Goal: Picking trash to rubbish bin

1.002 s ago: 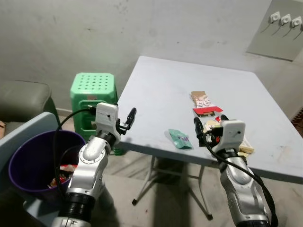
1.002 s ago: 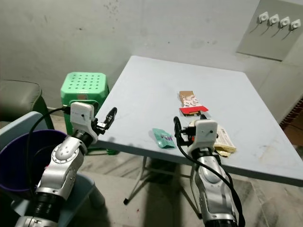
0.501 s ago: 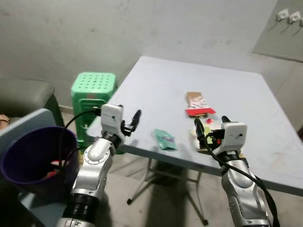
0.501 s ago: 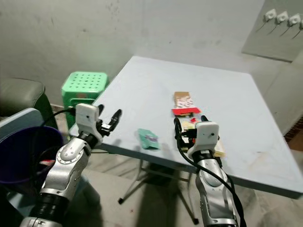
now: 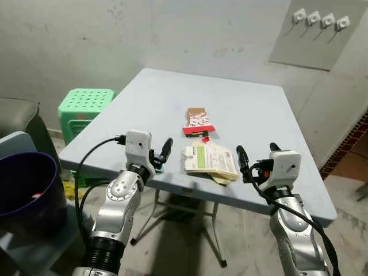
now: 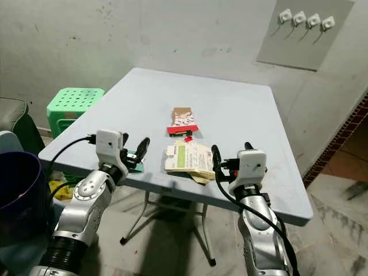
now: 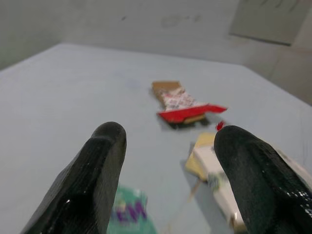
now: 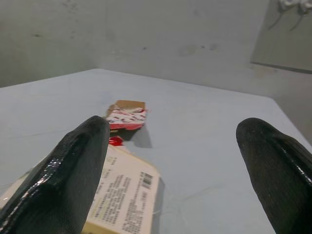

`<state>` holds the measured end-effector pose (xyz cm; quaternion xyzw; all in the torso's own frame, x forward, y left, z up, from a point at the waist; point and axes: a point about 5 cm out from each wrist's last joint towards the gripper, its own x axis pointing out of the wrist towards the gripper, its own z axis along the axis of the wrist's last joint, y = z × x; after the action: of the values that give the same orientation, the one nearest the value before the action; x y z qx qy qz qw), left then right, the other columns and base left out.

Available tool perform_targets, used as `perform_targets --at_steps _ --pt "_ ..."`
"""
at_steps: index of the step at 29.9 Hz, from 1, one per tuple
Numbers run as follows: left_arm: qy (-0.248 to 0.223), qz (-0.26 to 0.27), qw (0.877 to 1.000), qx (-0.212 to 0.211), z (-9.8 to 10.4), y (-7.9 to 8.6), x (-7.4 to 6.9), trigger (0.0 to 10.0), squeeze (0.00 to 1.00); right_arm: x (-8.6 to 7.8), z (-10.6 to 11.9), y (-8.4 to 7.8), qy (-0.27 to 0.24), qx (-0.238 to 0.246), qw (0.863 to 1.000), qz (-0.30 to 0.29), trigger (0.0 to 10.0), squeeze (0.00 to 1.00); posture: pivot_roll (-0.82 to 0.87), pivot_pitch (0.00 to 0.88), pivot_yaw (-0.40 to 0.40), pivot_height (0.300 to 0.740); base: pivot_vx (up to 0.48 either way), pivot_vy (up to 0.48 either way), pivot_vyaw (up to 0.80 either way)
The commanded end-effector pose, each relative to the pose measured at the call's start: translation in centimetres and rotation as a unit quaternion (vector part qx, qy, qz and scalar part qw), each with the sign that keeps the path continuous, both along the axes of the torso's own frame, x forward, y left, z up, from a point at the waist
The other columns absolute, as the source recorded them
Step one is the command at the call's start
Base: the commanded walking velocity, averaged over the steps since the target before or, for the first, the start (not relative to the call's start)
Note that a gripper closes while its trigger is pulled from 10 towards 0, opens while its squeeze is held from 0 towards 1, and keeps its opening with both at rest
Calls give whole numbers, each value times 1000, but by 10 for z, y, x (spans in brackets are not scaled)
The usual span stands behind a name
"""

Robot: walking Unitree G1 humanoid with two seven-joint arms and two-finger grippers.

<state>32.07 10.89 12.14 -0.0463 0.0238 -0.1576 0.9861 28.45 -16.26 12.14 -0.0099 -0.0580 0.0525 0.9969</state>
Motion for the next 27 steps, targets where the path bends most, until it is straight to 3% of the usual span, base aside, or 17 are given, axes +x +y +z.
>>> perform_targets --at_steps 1,7,10,19,20,27 --pt "7 2 1000 -1 0 0 -2 10000 0 1 4 4 -5 -3 1000 11 10000 0 -42 0 -59 740 0 0 0" --pt "21 -1 1000 -7 -5 -11 -10 10000 0 1 2 6 11 2 999 33 10000 0 -42 0 -61 740 0 0 0" --pt "28 -2 1000 -9 -6 -15 -12 10000 0 -2 0 11 26 8 997 78 10000 0 -41 0 -65 740 0 0 0" --pt "56 10 998 -7 -9 -14 -12 10000 0 -11 0 21 32 12 988 150 10000 0 -42 0 -64 740 0 0 0" --pt "77 16 997 -9 -12 -14 -12 10000 0 -14 2 26 31 16 985 171 10000 0 -45 0 -62 740 0 0 0" --pt "96 18 995 -3 -16 -15 -9 10000 0 -18 3 32 32 22 981 192 10000 0 -55 0 -54 740 0 0 0"
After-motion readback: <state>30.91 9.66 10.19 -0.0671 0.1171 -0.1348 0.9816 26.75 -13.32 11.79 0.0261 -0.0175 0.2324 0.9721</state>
